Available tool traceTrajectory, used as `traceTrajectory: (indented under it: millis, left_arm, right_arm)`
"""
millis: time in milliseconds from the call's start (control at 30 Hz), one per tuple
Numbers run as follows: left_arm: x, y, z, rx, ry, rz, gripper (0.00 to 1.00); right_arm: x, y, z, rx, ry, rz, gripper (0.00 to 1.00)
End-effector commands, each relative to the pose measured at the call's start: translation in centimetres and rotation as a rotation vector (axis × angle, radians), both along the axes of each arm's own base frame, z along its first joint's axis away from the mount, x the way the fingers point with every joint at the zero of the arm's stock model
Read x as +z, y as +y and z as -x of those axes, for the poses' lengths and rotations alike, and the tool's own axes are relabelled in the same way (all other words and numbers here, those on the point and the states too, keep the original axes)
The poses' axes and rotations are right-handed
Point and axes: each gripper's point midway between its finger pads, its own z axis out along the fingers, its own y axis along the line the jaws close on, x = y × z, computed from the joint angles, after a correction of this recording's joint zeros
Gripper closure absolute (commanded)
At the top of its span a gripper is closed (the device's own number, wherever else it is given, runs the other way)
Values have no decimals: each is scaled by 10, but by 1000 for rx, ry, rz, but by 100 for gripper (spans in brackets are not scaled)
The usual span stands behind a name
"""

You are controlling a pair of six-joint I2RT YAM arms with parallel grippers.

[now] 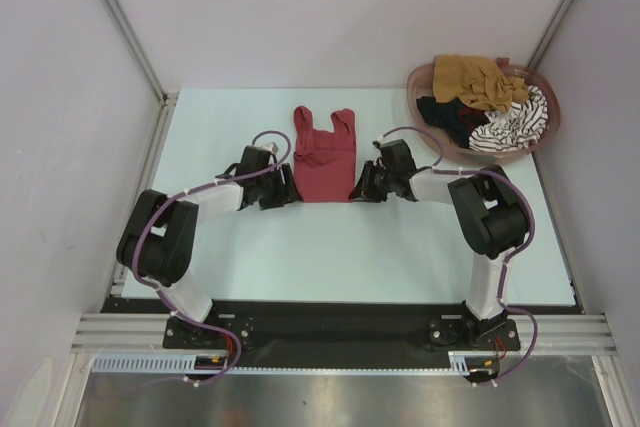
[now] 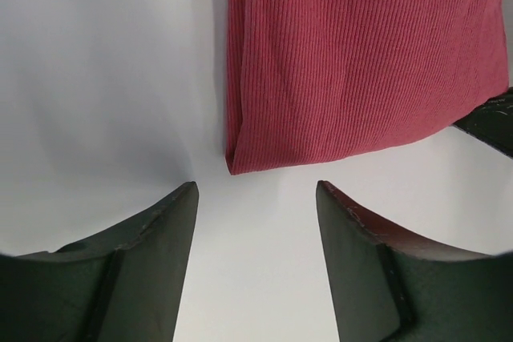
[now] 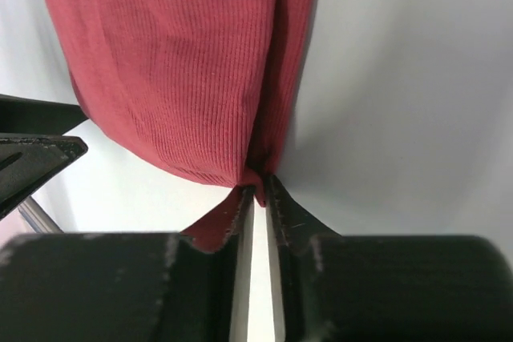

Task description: Fold and stack the tank tops

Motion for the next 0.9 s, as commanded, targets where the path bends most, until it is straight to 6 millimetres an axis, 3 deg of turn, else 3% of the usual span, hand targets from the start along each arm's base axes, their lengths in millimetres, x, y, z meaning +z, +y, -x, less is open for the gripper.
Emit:
traceTrajectory:
  millis: [0, 67, 133, 433, 633, 733, 767, 867]
  left_arm:
    - [6, -5, -2, -3, -17, 27, 35]
    - [3, -4, 1, 4, -7, 23, 36]
    - [0, -2, 2, 11, -3, 22, 38]
    - [-10, 3, -6, 44, 6, -14, 44]
    - [-23, 1, -18, 56, 30, -39, 57]
    - [-30, 4, -16, 65, 45, -56, 73]
    - [-30, 6, -15, 71, 48, -61, 83]
    - [-24, 6, -12, 76, 35, -46, 100]
  right_arm:
    - [-6, -2, -4, -13, 7, 43, 86]
    - [-3, -3, -3, -15, 1, 49, 96]
    - [-2, -3, -4, -16, -5, 52, 100]
    - [3, 1, -4, -6, -8, 29, 100]
    - [7, 5, -4, 0, -13, 13, 100]
    - [8, 4, -3, 3, -13, 16, 100]
    - [9, 4, -3, 3, -13, 16, 100]
    - [11, 4, -2, 7, -15, 15, 100]
